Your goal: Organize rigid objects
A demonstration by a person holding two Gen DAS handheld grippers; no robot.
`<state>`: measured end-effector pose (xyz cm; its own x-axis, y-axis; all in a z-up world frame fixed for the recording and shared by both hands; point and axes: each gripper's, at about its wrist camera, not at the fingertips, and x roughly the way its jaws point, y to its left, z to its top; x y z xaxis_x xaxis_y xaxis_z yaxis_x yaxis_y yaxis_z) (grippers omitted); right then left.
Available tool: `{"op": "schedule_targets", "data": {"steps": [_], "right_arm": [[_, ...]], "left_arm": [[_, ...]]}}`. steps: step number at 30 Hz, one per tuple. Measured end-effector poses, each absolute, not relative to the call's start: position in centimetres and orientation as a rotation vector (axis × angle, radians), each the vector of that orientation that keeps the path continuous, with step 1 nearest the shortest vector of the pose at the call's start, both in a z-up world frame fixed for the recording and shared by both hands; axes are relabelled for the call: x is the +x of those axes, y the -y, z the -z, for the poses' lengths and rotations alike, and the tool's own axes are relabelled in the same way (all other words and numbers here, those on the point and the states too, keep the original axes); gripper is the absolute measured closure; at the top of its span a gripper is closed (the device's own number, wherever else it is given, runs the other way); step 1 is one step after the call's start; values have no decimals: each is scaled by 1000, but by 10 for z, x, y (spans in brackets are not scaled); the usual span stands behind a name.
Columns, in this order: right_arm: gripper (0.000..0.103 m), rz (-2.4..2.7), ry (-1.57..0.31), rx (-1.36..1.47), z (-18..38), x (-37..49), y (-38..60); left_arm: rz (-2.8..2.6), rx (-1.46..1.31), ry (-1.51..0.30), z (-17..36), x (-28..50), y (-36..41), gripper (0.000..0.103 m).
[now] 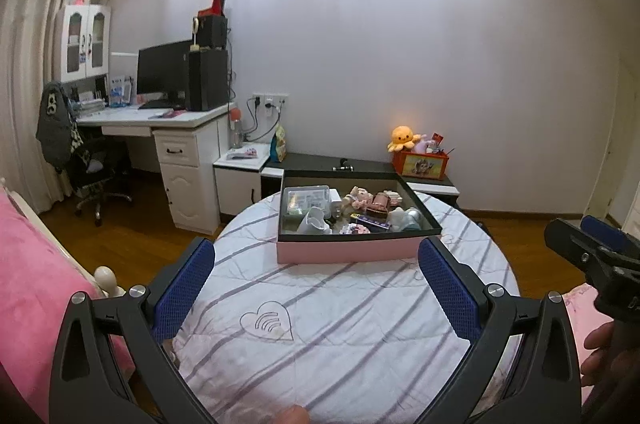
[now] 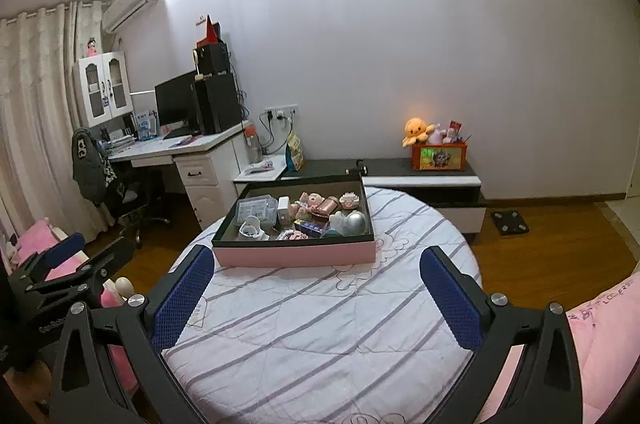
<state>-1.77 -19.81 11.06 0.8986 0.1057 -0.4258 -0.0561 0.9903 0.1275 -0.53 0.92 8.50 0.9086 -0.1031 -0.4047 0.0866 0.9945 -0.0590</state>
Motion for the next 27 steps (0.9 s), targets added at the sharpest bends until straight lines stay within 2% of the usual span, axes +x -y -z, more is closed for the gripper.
{"op": "schedule_targets", "data": {"steps": [10, 27], "right_arm": [[0, -97, -421, 93, -114, -31, 189], [0, -121, -407, 68, -117, -41, 177]], "left_arm": [[48, -5, -392, -101, -36, -8, 0], [47, -18, -405, -108, -44, -13, 0]]}}
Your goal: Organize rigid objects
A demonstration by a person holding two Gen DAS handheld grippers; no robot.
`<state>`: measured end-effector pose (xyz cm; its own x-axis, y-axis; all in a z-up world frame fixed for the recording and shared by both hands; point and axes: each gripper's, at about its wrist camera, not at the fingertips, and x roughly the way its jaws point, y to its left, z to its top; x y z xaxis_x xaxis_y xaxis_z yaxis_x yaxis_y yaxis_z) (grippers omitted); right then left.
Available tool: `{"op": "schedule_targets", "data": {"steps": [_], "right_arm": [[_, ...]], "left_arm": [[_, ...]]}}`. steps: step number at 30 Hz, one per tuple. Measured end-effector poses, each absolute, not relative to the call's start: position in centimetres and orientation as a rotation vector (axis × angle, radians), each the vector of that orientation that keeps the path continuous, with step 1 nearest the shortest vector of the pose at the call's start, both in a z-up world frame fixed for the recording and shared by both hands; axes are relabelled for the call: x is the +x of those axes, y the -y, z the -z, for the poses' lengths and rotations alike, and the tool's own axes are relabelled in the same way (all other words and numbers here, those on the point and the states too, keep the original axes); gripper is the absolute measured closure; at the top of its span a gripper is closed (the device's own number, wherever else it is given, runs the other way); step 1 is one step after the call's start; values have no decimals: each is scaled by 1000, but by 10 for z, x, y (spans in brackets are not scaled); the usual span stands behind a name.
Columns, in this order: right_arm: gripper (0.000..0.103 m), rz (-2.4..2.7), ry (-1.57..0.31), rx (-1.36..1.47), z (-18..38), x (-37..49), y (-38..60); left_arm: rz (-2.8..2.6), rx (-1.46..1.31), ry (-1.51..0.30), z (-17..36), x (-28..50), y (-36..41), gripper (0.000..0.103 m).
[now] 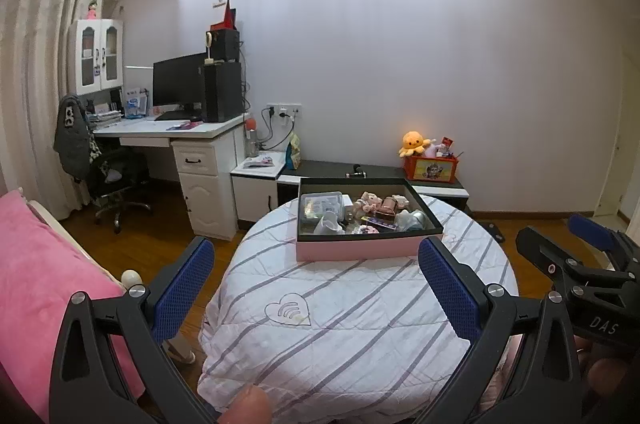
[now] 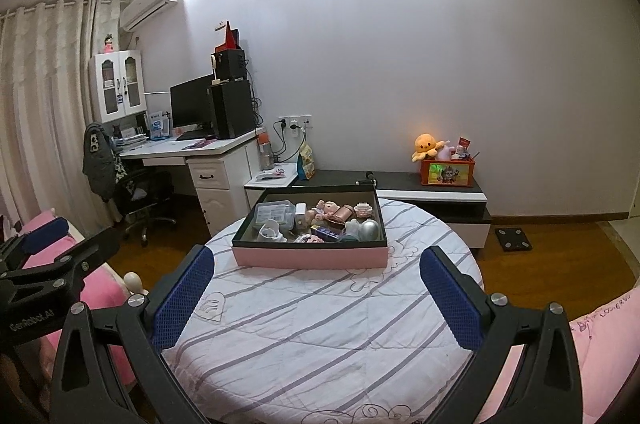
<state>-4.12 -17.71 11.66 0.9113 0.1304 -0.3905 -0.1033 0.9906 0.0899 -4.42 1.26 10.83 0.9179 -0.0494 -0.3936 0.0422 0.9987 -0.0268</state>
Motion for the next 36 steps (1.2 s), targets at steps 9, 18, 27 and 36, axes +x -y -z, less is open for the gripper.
{"op": "schedule_targets", "data": {"steps": [9, 18, 27, 36], "right_arm": [[0, -111, -405, 73, -121, -43, 179], [0, -111, -408, 72, -120, -43, 181], [0, -109, -411, 73, -121, -42, 182], [0, -107, -411, 72, -121, -41, 183]], "left_arm": [[42, -12, -397, -110, -46, -13, 0], [38, -4, -406, -108, -44, -11, 0], [55, -8, -407, -106, -45, -11, 0], [75, -10, -404, -103, -46, -11, 0]]}}
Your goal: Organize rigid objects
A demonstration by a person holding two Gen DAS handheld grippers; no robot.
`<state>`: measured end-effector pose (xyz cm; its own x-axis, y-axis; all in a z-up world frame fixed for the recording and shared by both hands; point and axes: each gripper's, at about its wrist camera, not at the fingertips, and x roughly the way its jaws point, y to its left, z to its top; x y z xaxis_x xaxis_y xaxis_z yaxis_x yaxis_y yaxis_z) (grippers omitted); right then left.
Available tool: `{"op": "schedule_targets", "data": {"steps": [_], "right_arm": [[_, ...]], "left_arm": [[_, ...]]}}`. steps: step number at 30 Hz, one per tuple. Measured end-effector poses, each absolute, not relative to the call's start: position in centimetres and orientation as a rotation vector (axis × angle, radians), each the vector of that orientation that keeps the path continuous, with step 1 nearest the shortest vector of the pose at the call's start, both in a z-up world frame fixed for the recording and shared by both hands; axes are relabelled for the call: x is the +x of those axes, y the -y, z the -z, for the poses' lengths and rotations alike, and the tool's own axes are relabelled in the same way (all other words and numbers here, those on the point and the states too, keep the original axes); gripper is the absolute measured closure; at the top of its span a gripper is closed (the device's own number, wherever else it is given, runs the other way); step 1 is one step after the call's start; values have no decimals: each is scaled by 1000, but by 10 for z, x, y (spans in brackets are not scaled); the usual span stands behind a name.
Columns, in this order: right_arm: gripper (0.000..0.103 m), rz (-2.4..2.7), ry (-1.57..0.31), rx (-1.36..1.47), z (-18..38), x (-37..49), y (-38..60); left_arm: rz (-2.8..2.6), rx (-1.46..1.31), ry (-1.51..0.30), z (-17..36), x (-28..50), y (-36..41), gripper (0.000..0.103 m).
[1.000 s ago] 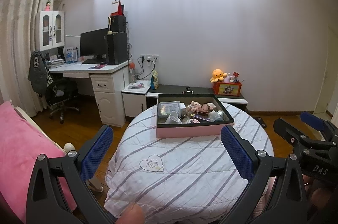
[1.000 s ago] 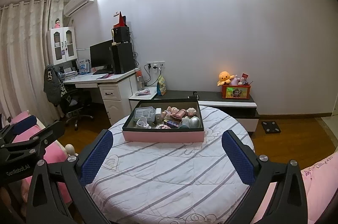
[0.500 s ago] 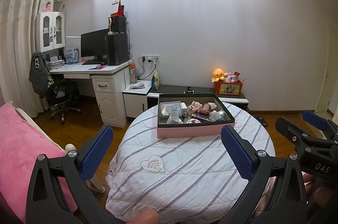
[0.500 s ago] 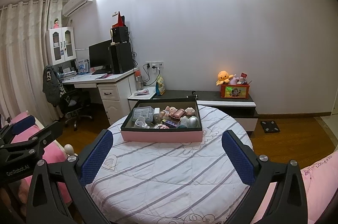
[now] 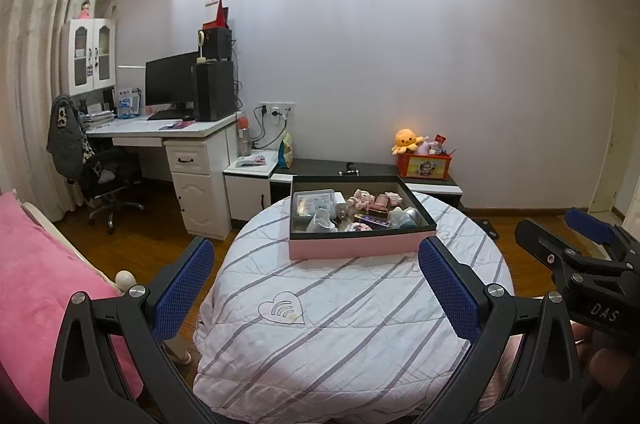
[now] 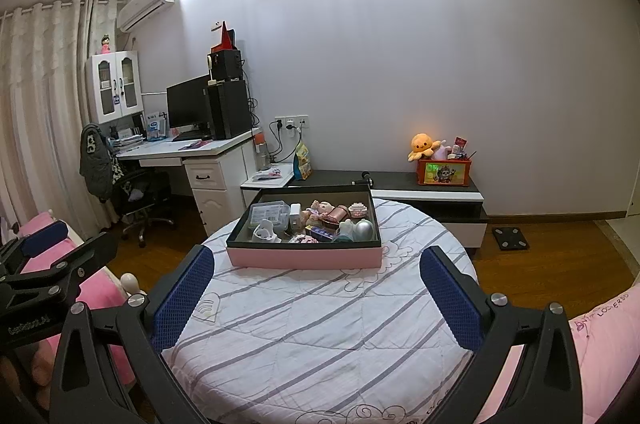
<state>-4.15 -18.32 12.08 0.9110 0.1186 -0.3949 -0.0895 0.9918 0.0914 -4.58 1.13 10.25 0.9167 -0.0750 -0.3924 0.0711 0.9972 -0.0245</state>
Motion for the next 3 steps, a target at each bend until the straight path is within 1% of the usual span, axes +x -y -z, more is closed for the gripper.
{"op": "schedule_targets", "data": {"steps": [3], "right_arm": [[0, -107, -411, 72, -121, -42, 183]], "left_arm": [[76, -8, -404, -102, -46, -10, 0]]}}
